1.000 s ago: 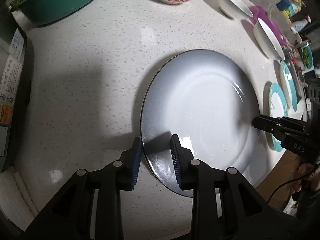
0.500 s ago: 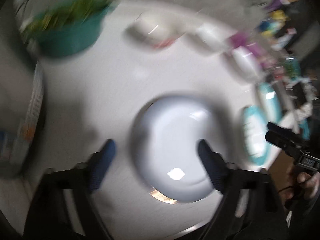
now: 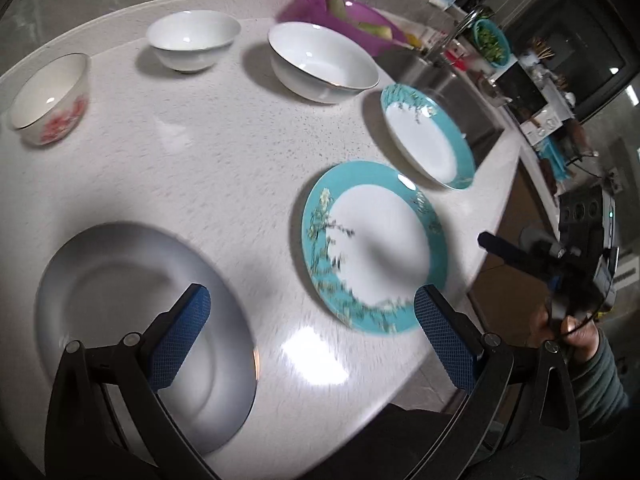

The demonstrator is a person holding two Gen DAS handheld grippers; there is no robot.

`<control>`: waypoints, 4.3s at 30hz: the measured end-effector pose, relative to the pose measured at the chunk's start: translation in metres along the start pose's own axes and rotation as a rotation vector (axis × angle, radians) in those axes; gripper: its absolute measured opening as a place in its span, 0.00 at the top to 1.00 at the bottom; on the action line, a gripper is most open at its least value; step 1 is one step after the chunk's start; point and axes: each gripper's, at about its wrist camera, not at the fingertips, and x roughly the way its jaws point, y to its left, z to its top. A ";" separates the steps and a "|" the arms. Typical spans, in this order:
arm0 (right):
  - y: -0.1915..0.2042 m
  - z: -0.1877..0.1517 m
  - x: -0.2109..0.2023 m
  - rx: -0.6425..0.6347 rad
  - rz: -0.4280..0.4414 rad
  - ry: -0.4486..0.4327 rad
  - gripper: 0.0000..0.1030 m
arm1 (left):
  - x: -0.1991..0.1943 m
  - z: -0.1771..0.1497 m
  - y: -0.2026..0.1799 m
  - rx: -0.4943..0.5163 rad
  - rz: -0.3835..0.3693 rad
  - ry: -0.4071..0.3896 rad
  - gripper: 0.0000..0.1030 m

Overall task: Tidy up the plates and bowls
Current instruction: 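Close both grippers on the rim of the smaller teal floral plate, then carry the teal floral plate with both grippers onto the grey-rimmed plate, then open both grippers and withdraw from the stacked plates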

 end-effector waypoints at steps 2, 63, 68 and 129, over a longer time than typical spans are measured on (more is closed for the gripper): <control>-0.026 0.003 0.011 0.024 -0.003 0.065 0.22 | 0.022 0.006 -0.010 0.018 0.050 0.032 0.01; -0.038 0.038 0.064 -0.014 -0.074 0.316 0.89 | 0.043 0.022 0.008 -0.118 0.145 0.074 0.80; 0.000 0.039 0.084 -0.069 -0.035 0.360 0.89 | 0.005 0.004 0.032 -0.184 0.176 0.033 0.80; 0.178 -0.078 0.235 -0.920 -0.480 0.368 0.67 | -0.051 -0.112 0.152 -0.246 0.489 -0.061 0.66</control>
